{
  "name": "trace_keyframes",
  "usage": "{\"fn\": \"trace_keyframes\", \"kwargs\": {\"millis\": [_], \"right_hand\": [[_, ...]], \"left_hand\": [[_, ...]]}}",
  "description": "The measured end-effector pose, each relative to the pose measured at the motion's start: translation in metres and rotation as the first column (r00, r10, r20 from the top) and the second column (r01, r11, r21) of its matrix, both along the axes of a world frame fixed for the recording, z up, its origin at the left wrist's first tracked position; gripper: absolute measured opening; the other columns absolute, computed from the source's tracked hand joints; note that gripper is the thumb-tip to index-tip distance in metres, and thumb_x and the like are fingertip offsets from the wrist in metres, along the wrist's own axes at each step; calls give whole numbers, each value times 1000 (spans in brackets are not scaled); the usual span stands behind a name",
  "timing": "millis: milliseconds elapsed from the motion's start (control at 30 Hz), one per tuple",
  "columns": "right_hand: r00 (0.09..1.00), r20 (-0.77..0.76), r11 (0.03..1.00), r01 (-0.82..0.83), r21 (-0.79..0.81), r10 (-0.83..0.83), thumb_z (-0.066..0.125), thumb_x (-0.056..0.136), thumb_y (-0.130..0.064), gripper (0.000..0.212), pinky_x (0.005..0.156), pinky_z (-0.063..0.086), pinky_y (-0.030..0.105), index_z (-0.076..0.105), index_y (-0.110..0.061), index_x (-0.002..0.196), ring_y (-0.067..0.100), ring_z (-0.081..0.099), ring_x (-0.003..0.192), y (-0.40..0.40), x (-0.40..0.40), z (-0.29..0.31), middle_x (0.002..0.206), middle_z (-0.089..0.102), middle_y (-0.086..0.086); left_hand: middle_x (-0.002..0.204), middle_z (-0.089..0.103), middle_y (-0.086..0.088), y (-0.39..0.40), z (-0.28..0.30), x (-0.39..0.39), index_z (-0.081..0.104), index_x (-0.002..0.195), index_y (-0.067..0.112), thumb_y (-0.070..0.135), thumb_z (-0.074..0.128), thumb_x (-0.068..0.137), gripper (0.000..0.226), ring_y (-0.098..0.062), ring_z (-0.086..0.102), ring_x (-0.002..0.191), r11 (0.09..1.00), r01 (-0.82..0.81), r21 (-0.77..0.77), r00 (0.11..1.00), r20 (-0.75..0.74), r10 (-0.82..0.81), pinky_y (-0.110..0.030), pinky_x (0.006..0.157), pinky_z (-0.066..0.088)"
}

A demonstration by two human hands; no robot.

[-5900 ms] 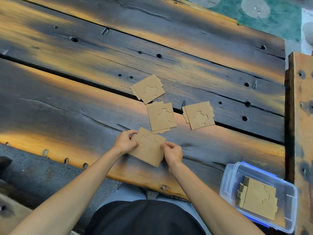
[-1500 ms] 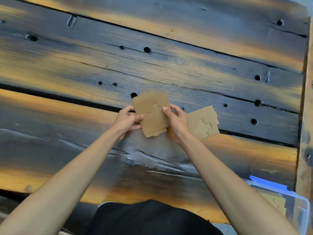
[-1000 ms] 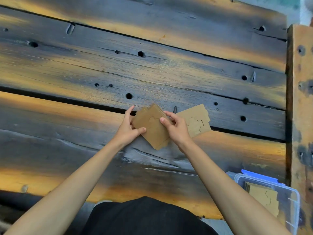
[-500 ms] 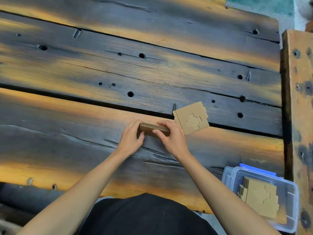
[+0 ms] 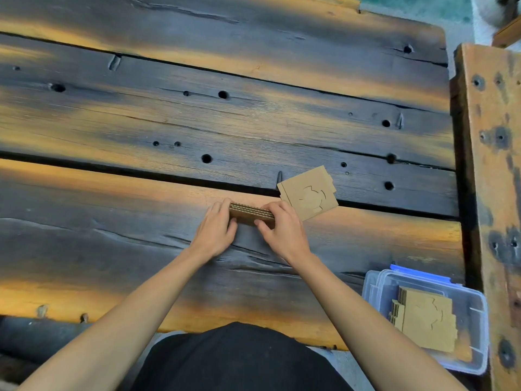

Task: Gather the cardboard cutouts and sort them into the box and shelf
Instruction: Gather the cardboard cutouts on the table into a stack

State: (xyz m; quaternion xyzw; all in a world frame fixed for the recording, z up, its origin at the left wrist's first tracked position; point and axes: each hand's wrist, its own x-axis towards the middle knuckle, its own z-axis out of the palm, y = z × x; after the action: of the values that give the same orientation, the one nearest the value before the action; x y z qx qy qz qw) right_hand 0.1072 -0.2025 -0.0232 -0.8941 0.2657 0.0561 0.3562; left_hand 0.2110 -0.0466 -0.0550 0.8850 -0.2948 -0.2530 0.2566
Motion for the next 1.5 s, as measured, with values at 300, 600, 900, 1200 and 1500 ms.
{"fn": "trace_keyframes", "kwargs": {"millis": [300,600,900,1200,1500], "right_hand": [[1000,22,1000,-7,24,7,70,90,-33,34,85,54,41,66,-27,123,27,68,104,-30,0,19,114,75,0],[691,-42,501,562,658,-721,74,91,-16,17,68,57,20,68,-21,106,6,74,84,-67,-25,9,93,79,-4],[430,-393,126,788,602,-813,75,89,-32,22,85,57,37,64,-14,86,16,63,87,-82,-37,-21,90,70,3],[414,-446,201,870,451,-793,67,92,-37,26,99,55,50,71,-17,108,29,67,108,-102,-24,-37,110,73,3],[357,-462,130,881,454,-812,68,90,-20,19,99,55,53,58,-16,74,34,70,102,-106,-19,-49,101,75,17]], "left_hand": [[107,48,-6,-42,14,2,47,121,21,12,53,86,37,-25,51,101,993,19,-116,998,-55,-25,-42,91,47],[134,55,-13,-103,21,-5,35,141,15,26,62,96,54,-5,60,99,880,-461,-113,677,-685,267,-18,78,51],[125,66,-9,-177,21,12,57,134,20,12,64,88,47,-25,58,114,997,-36,-75,950,-313,10,-36,101,44],[134,59,-11,-217,-11,15,46,144,26,25,57,92,54,-28,38,132,967,206,150,976,-108,-191,-38,105,19],[129,64,-9,-213,-15,19,53,138,25,24,60,86,52,-30,46,128,981,66,180,987,-154,-38,-40,107,31]]}}
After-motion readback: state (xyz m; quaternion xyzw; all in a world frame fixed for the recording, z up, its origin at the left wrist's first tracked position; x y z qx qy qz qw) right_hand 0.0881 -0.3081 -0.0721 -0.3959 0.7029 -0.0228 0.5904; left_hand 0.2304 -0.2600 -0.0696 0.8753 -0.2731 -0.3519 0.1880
